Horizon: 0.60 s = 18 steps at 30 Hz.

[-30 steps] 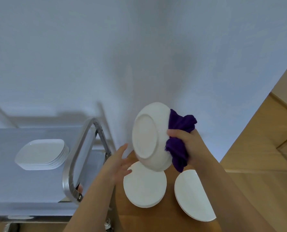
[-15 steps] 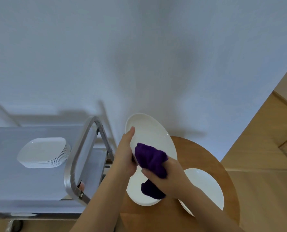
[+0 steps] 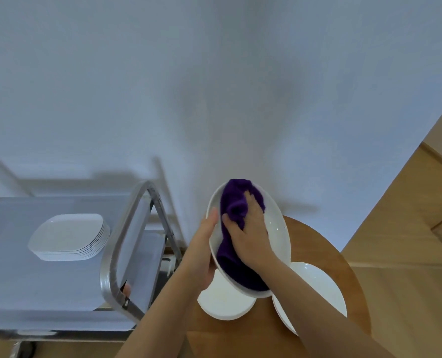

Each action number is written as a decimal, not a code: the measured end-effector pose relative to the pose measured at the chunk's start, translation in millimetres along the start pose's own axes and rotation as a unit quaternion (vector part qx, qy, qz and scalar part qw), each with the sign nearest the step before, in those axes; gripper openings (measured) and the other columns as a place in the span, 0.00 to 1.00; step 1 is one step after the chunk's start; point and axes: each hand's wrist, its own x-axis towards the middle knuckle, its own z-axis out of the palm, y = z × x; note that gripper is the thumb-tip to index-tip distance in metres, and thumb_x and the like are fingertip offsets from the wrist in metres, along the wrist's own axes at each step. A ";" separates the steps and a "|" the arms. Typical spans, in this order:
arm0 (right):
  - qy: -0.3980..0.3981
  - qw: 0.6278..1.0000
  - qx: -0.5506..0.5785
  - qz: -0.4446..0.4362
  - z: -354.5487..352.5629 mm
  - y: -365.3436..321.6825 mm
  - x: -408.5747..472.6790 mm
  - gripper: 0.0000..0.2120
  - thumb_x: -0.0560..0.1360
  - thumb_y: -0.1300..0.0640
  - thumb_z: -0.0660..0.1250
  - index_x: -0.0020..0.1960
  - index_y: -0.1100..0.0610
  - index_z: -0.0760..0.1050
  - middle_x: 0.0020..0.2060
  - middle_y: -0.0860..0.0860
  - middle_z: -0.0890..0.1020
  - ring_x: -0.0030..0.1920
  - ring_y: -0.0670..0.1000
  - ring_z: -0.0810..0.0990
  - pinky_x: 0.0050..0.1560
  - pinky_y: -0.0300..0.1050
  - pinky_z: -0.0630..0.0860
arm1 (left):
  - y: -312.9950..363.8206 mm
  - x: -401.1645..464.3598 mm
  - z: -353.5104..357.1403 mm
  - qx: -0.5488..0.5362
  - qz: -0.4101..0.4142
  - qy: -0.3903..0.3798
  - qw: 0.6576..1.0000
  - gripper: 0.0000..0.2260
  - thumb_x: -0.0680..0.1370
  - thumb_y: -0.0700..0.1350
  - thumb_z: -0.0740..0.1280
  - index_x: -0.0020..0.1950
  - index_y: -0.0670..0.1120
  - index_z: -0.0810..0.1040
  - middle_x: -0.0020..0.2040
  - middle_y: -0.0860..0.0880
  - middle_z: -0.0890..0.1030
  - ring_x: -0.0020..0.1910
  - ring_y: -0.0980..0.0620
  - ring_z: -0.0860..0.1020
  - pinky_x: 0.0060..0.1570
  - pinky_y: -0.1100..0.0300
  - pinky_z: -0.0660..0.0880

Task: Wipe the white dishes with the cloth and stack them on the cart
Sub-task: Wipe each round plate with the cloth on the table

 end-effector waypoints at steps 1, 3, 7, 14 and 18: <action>-0.033 0.999 -0.009 -0.040 2.9 -3.0 -6.1 0.26 0.77 0.52 0.61 0.73 0.50 0.59 0.69 0.49 0.69 0.69 0.50 0.65 0.71 0.53 0.62 | 0.6 1.7 -2.7 -0.012 0.013 0.012 1.000 0.25 0.72 0.62 0.62 0.63 0.48 0.79 0.59 0.42 0.82 0.59 0.43 0.79 0.63 0.45 0.72; -0.121 0.989 0.009 -0.085 5.4 -6.1 -17.3 0.25 0.76 0.54 0.59 0.72 0.47 0.62 0.69 0.45 0.69 0.70 0.46 0.63 0.72 0.49 0.59 | 2.3 4.8 -8.0 -0.051 0.025 0.057 0.997 0.24 0.71 0.61 0.64 0.58 0.46 0.82 0.55 0.42 0.83 0.56 0.43 0.81 0.59 0.48 0.74; -0.277 0.958 0.037 -0.060 -5.8 7.5 -29.0 0.17 0.76 0.57 0.58 0.63 0.46 0.72 0.62 0.40 0.75 0.64 0.42 0.70 0.67 0.42 0.63 | 2.7 11.1 -25.1 -0.090 0.002 0.107 0.990 0.30 0.67 0.65 0.66 0.53 0.40 0.82 0.51 0.38 0.84 0.51 0.39 0.82 0.55 0.45 0.76; -0.268 0.952 -0.148 -0.011 -18.7 70.6 -49.8 0.10 0.73 0.62 0.58 0.47 0.54 0.77 0.47 0.44 0.79 0.49 0.45 0.73 0.49 0.42 0.73 | -34.3 13.5 -54.5 -0.094 -0.022 0.096 0.991 0.22 0.75 0.62 0.58 0.54 0.50 0.84 0.51 0.45 0.85 0.46 0.46 0.84 0.35 0.55 0.80; -0.252 0.937 -0.226 0.086 -10.9 106.4 -56.1 0.06 0.73 0.61 0.58 0.39 0.58 0.71 0.39 0.48 0.76 0.43 0.50 0.72 0.40 0.44 0.71 | -79.7 17.5 -71.0 -0.106 -0.100 0.149 0.978 0.21 0.74 0.62 0.58 0.58 0.51 0.77 0.50 0.45 0.85 0.45 0.45 0.84 0.36 0.52 0.81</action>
